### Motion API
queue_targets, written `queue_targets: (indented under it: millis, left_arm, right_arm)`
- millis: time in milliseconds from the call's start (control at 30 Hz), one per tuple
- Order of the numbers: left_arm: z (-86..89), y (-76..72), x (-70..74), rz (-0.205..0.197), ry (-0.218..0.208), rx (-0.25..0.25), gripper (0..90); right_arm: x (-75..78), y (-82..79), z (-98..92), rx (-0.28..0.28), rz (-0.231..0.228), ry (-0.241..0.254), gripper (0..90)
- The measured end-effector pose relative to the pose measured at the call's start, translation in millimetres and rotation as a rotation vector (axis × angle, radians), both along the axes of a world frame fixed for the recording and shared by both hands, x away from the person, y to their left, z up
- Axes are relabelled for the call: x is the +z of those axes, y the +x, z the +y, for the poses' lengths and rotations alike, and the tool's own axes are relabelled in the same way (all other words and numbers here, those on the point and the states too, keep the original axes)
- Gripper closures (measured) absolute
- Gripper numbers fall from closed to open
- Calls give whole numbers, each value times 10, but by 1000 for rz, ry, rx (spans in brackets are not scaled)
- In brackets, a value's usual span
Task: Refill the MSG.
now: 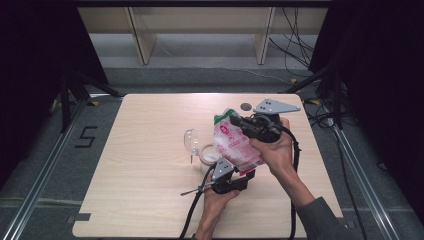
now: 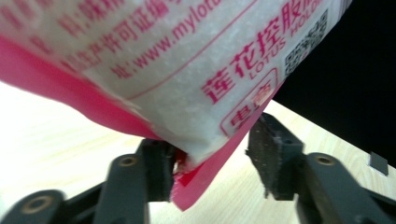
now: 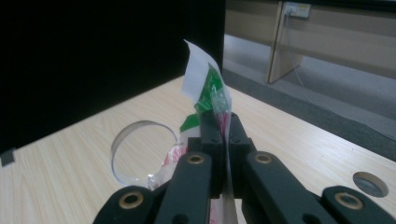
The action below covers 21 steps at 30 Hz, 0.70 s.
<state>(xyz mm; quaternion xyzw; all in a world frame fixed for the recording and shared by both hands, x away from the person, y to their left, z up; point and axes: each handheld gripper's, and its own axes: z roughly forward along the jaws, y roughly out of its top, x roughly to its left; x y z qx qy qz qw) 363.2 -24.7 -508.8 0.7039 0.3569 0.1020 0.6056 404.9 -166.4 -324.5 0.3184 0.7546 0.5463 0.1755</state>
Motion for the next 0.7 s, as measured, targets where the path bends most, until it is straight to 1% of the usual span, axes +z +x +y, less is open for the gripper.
queue_targets:
  millis: [33, 67, 100, 133, 167, 200, 233, 267, 300, 333, 367, 400, 433, 467, 500, 533, 567, 600, 633, 667, 700]
  left_arm:
    - [8, -18, 10, -4, 6, 8, 451]
    - [34, -36, 25, 1, 29, 20, 435]
    - [41, -32, 23, 2, 15, 19, 418]
    - [61, -35, 33, 8, 23, 18, 409]
    - [68, -46, 45, 11, 25, 31, 389]
    - [78, -47, 46, 11, 23, 33, 369]
    - [95, -57, 51, 12, 37, 42, 356]
    - [100, -56, 41, 15, 27, 44, 350]
    - [119, -59, 38, 22, 36, 43, 346]
    - [117, -82, 43, 34, 25, 51, 333]
    - [139, -94, 47, 35, 53, 57, 316]
    - [147, -108, 43, 41, 30, 43, 320]
    - [165, -119, 41, 47, 26, 26, 335]
    - [185, -129, 40, 47, 40, 24, 334]
    - [196, -142, 37, 46, 45, 30, 331]
    - [190, -176, 36, 75, 26, 20, 322]
    - [214, -179, 37, 61, 51, 19, 315]
    - [224, -195, 40, 62, 45, 13, 312]
    - [236, -215, 47, 63, 48, 6, 311]
    - [247, -234, 58, 52, 55, 10, 311]
    - [262, -263, 78, 40, 67, 9, 311]
  right_arm:
    - [-11, 0, -30, 6, 0, 19, 900]
    - [-23, -19, -49, 5, 16, 50, 900]
    - [-41, -29, -63, 7, 3, 59, 900]
    - [-49, -39, -74, 8, 1, 57, 900]
    - [-68, -41, -85, 17, -13, 65, 900]
    - [-85, -62, -92, 17, -2, 85, 900]
    - [-102, -63, -104, 21, -19, 80, 900]
    - [-120, -78, -108, 9, -15, 88, 900]
    - [-140, -74, -123, 16, -13, 95, 900]
    - [-162, -72, -133, 15, -15, 106, 900]
    - [-182, -82, -149, 5, -1, 114, 900]
    - [-197, -77, -159, 7, -2, 121, 900]
    - [-210, -79, -178, 1, 6, 126, 900]
    - [-229, -62, -204, -2, -9, 124, 900]
    - [-245, -64, -220, -13, 10, 141, 900]
    - [-264, -51, -238, -13, -1, 142, 900]
    - [-285, -54, -250, -26, 2, 147, 900]
    - [-302, -53, -269, -25, -12, 128, 900]
    - [-326, -57, -278, -27, -7, 134, 900]
    - [-355, -57, -304, -30, 9, 141, 900]
    - [-399, -45, -334, -34, 2, 151, 900]
